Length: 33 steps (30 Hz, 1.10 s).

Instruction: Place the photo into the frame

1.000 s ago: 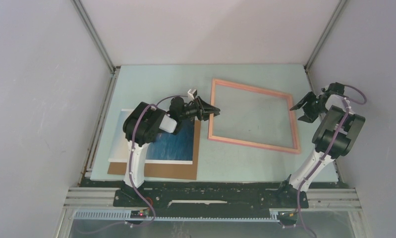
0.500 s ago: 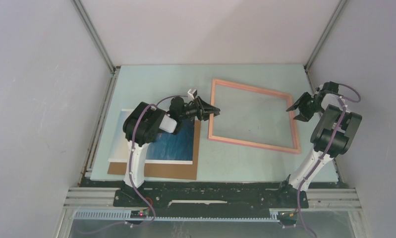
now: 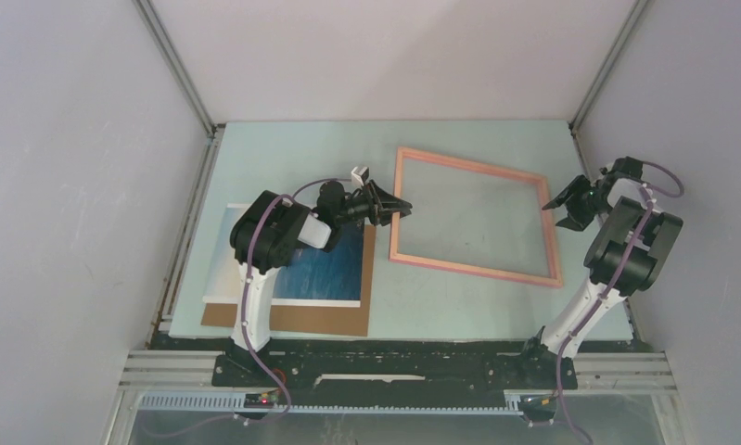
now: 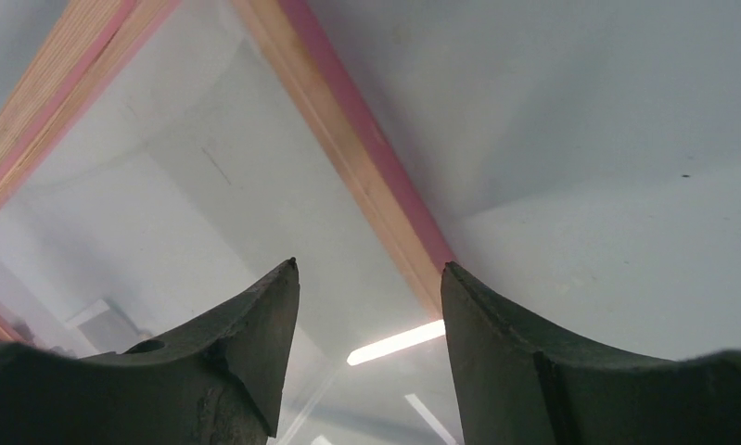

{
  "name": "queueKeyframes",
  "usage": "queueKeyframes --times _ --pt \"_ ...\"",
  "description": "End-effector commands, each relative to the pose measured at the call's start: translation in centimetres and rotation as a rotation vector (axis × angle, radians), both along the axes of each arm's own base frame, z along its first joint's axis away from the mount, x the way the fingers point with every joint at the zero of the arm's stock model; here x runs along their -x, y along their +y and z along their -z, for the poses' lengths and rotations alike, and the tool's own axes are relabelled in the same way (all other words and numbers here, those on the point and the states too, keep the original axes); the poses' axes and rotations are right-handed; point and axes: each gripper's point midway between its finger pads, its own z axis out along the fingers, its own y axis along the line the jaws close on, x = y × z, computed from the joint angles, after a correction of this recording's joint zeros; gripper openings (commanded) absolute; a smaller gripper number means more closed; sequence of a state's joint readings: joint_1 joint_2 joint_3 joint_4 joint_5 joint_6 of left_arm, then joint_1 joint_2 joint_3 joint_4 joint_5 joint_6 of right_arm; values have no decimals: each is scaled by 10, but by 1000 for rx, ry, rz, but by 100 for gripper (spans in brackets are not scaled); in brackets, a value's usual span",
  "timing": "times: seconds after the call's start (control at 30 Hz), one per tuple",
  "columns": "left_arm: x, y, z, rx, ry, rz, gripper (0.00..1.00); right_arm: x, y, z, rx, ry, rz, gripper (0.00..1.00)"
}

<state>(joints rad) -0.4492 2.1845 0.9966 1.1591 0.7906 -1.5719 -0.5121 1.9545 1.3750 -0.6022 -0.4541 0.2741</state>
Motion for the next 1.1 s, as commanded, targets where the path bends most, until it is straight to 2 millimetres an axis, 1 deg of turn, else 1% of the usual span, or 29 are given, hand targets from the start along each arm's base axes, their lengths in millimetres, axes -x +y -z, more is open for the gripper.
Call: queueKeyframes --times 0.0,0.17,0.27,0.47,0.67,0.87,1.07 --pt "-3 4 -24 52 -70 -18 2 4 -2 8 -2 17 7 65" --pt "-3 4 -25 52 -72 -18 2 6 6 13 6 40 -17 65" --pt "-3 4 -25 53 -70 -17 2 6 7 8 26 33 -18 64" --pt "-3 4 -25 53 -70 -18 2 4 5 -8 49 -1 -14 64" --pt "-3 4 -25 54 -72 -17 2 5 6 -7 48 5 -14 64" --pt "-3 4 -25 53 -70 -18 1 7 8 -14 57 -2 -20 64" --pt "-3 4 -23 51 -65 -18 1 9 12 -12 54 5 -26 64"
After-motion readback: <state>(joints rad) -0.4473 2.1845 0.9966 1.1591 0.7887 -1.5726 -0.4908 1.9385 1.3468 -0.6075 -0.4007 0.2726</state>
